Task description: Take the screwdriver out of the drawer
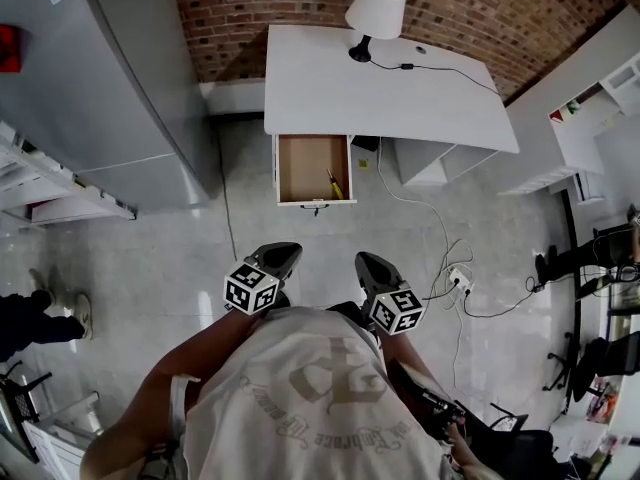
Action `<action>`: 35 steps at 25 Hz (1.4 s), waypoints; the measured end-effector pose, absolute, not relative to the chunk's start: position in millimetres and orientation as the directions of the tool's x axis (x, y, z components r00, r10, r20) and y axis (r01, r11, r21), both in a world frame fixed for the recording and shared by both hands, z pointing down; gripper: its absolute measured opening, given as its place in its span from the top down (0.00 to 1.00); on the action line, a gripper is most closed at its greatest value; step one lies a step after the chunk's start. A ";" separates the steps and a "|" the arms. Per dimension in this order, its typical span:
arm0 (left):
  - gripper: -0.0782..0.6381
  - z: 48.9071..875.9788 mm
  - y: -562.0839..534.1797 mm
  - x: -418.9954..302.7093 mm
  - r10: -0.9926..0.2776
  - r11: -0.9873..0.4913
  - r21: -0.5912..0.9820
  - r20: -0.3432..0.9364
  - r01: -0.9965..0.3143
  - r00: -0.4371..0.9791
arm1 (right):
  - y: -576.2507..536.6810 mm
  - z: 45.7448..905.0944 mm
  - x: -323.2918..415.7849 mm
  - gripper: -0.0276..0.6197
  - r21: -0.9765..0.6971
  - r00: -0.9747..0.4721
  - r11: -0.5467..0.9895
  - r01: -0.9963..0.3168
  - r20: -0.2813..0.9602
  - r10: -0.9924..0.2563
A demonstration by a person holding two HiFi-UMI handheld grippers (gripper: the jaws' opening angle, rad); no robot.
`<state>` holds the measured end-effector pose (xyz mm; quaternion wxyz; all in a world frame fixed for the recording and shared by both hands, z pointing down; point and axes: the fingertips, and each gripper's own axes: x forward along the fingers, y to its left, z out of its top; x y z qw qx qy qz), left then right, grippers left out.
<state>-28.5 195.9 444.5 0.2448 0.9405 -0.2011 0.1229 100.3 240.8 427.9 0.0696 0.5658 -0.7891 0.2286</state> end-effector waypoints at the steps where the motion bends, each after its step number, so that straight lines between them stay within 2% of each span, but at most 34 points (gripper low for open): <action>1: 0.87 444.2 196.0 -26.0 -0.311 -0.803 0.411 0.329 -0.432 0.891 | 243.9 430.0 103.4 0.95 -0.285 -0.342 0.244 -0.927 0.374 -0.862; 7: 0.87 439.7 191.9 -22.9 -0.303 -0.813 0.399 0.331 -0.424 0.894 | 245.2 434.4 112.3 0.95 -0.298 -0.323 0.216 -0.930 0.382 -0.866; 19: 0.87 448.0 187.9 -46.2 -0.354 -0.767 0.414 0.365 -0.491 0.861 | 222.9 443.5 85.9 0.95 -0.313 -0.412 0.300 -0.901 0.402 -0.818; 28: 0.87 454.8 145.6 -78.2 -0.430 -0.705 0.412 0.399 -0.577 0.810 | 166.6 453.8 70.4 0.95 -0.336 -0.473 0.355 -0.872 0.398 -0.786; 35: 0.87 444.8 107.6 -59.0 -0.415 -0.728 0.392 0.402 -0.563 0.816 | 125.6 457.3 81.3 0.95 -0.360 -0.473 0.339 -0.869 0.402 -0.784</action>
